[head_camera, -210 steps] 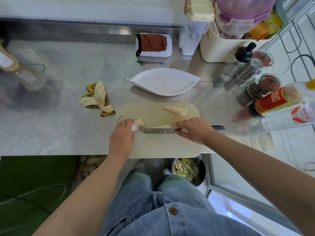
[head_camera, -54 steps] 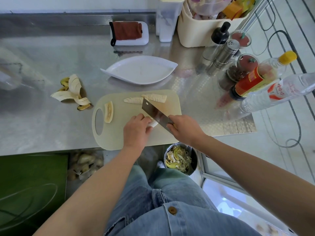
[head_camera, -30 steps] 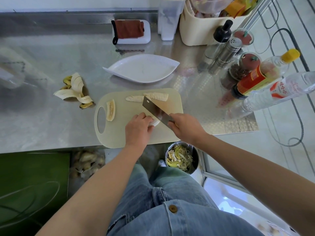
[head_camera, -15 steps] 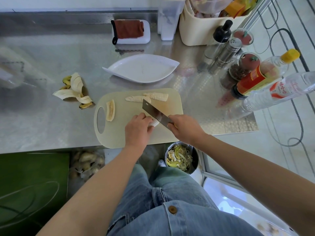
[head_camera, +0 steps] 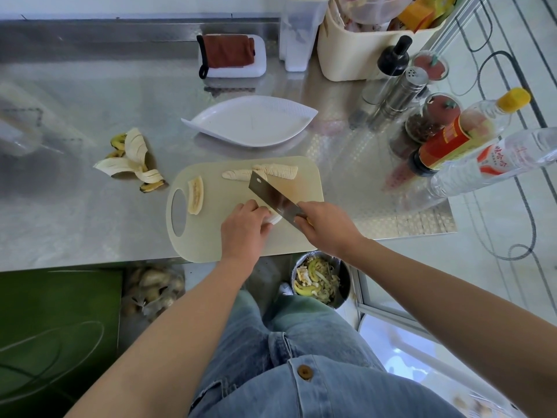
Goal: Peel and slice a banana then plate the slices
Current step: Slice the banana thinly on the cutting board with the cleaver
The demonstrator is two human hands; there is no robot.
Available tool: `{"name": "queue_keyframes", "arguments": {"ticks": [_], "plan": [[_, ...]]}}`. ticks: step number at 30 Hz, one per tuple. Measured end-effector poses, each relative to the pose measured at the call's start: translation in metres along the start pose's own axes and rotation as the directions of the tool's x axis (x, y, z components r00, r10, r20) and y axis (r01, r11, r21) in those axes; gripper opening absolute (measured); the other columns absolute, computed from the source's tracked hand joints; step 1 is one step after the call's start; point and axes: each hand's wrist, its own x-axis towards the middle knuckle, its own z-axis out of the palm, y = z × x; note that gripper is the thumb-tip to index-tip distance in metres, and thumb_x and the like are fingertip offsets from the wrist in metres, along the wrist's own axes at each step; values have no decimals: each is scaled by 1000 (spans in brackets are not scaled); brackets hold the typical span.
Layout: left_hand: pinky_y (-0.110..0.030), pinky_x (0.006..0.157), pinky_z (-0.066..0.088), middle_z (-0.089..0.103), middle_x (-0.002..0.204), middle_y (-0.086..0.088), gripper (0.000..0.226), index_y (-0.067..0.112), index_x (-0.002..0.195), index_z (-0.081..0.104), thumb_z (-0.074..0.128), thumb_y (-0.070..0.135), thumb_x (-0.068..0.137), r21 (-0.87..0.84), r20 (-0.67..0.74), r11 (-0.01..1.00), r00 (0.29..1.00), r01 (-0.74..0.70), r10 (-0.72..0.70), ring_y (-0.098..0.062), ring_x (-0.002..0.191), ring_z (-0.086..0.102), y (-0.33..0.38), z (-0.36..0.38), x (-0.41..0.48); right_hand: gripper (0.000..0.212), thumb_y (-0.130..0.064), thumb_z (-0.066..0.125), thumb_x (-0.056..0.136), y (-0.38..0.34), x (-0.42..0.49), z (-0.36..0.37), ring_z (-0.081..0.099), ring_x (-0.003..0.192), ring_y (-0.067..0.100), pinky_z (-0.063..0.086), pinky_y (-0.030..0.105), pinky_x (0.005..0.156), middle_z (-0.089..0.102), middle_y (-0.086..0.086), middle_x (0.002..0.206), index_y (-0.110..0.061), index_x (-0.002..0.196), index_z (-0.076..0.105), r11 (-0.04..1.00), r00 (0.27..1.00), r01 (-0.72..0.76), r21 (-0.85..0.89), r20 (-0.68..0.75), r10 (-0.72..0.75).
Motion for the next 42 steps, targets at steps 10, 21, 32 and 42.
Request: {"name": "queue_keyframes", "arguments": {"ticks": [10,21,32,42], "plan": [[-26,58,35,63,89,0,17,18,91,71,78,19,76,1,8,1000,1000,9,-9,-21,80,55,0,-1,0,15,-23,42,97,0,0,8,50,68,22,31,28,59,51,0,78,-12,91,51,997,999,-35,-66,24,36],[-30,61,45,63,94,0,17,17,95,70,75,22,79,5,35,1000,999,12,-13,-21,84,55,1,-3,0,15,-21,44,96,0,-1,1,50,66,24,39,33,57,51,2,74,-15,82,45,1000,1000,-11,2,6,11],[-28,60,39,62,95,0,16,18,96,70,73,23,81,13,49,1000,999,18,-18,-21,85,54,2,-4,0,16,-21,43,96,-4,1,-1,49,69,22,43,34,61,58,6,82,-10,91,53,1000,1000,-12,-23,17,13],[-31,59,45,64,93,1,17,20,95,72,76,21,79,-4,41,1000,999,25,-25,-22,84,55,1,-2,-1,16,-23,42,97,0,-5,15,48,65,25,32,30,57,48,2,74,-16,82,40,997,996,-68,-42,46,70]]}}
